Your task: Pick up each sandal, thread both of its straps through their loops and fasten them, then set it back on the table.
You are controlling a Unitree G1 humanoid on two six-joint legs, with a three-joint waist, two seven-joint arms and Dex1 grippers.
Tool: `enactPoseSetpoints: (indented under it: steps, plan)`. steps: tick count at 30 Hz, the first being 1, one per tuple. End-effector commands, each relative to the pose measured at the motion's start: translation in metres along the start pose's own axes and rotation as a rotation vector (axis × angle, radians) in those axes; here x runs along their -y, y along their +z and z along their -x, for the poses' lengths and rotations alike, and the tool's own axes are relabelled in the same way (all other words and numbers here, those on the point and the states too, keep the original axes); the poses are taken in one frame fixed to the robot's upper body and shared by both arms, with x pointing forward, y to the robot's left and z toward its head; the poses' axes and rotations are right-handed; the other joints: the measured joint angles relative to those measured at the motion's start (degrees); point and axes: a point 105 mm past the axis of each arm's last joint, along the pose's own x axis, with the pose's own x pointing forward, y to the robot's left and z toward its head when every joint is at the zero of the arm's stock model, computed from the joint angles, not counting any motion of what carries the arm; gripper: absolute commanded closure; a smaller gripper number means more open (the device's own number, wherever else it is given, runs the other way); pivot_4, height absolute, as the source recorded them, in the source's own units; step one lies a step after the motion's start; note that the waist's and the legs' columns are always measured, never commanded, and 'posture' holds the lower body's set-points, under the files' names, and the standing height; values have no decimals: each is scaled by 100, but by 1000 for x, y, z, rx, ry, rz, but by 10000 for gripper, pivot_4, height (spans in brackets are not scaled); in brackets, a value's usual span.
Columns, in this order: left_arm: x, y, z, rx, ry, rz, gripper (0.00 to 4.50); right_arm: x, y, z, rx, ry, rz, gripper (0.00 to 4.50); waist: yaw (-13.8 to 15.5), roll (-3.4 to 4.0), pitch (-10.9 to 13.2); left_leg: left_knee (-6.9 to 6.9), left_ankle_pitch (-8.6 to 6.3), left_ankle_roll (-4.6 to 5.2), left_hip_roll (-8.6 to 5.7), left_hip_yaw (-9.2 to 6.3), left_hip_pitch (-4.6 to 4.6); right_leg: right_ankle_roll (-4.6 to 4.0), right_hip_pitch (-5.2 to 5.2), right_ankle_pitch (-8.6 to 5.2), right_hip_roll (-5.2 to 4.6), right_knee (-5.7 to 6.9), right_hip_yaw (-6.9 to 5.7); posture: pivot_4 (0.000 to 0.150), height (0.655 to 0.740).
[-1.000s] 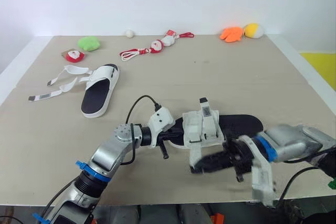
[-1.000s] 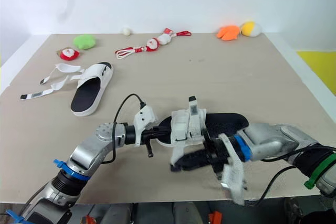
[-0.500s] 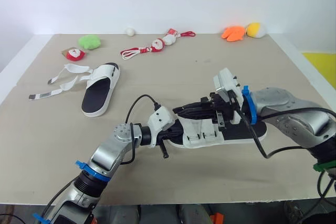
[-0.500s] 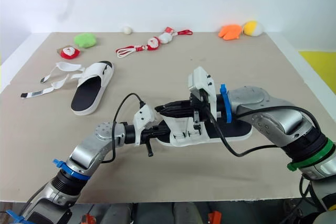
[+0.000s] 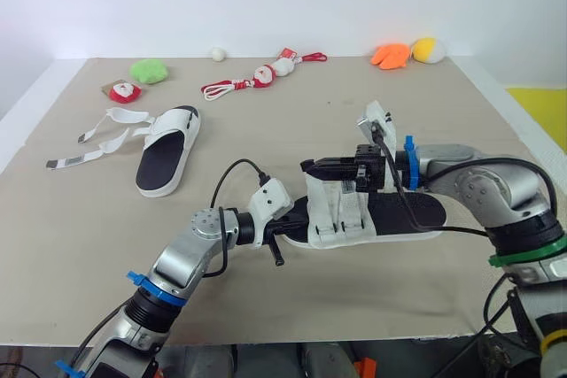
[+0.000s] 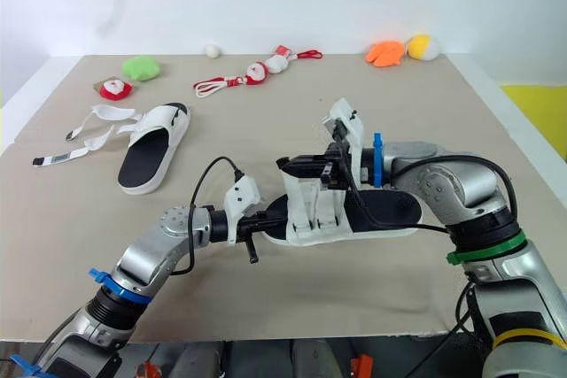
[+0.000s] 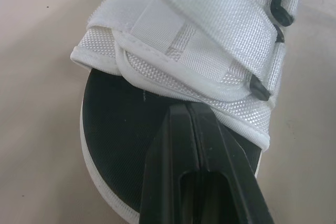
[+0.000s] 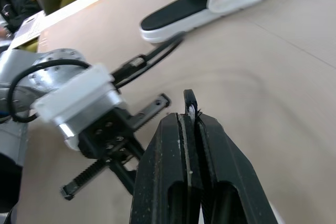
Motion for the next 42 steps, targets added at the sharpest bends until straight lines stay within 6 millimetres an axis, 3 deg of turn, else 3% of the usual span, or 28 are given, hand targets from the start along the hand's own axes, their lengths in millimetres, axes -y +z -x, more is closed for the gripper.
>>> enactPoseSetpoints:
  steps: [1, 28, 40, 41, 42]
  plan:
    - [3, -22, -2, -84, -6, 44, 45000, 7, 21, 12, 60, -59, 56, 43341, -1, 0, 0, 0, 0, 0, 0, 0, 0, 1, 0, 1, 0, 0, 0, 1500, 7400]
    - [4, -22, -3, -82, -17, 43, 45000, 51, -20, 18, -140, -317, 87, 43341, -9, 0, 0, 3, 0, 1, 0, 0, 1, 8, 1, 5, 1, 0, 1, 1500, 7400]
    - [4, -22, -3, -82, -17, 42, 45000, 53, -20, 14, -172, -334, 222, 43341, -18, 0, 0, 9, 4, 6, -1, 0, 1, 11, 3, 9, 1, -1, 1, 1500, 7400]
    - [4, -22, -3, -83, -16, 42, 45000, 54, -20, 15, -173, -335, 221, 36567, -18, 0, 0, 9, 4, 6, -1, 0, 1, 11, 3, 9, 1, 0, 1, 1500, 7400]
    - [4, -22, -3, -82, -16, 43, 45000, 53, -18, 15, -160, -328, 223, 33871, -18, 0, 0, 9, 4, 6, -1, 0, 1, 11, 3, 9, 1, -1, 1, 1500, 7400]
